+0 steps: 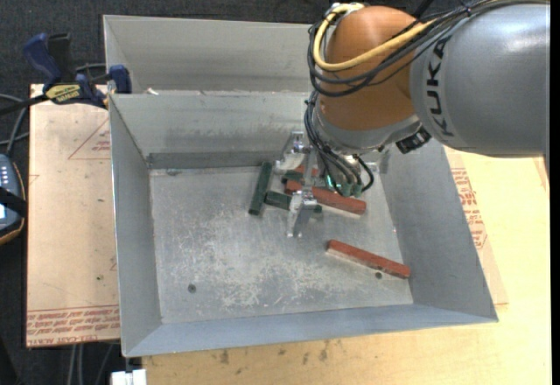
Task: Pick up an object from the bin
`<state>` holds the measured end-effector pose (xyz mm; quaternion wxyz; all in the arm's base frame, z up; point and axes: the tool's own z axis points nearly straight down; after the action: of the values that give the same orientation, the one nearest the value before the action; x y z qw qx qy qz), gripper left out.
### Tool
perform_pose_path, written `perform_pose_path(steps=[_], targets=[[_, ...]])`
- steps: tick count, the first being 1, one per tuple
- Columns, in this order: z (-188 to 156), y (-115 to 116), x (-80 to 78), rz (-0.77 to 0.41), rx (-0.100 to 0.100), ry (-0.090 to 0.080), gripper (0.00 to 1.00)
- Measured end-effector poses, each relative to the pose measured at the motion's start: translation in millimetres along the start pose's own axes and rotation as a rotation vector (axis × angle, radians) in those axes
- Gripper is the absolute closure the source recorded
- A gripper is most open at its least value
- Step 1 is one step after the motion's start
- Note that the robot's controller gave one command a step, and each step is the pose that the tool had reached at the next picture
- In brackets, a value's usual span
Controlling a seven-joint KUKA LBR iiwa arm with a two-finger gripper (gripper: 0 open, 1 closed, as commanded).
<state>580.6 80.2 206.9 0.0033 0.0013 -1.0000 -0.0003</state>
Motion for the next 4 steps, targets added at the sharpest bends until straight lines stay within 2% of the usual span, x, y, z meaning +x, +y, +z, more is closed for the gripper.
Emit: perform_pose_path(steps=[1,2,3,4], targets=[[-4,0,-1.6,0.002,-0.001,-0.008,0.0],[47,-12,-14.3,0.093,-0.002,-0.012,0.0],[67,-24,-19.6,-0.042,0.0,-0.005,0.0],[69,-32,-20.5,0.072,-0.001,-0.008,0.0]])
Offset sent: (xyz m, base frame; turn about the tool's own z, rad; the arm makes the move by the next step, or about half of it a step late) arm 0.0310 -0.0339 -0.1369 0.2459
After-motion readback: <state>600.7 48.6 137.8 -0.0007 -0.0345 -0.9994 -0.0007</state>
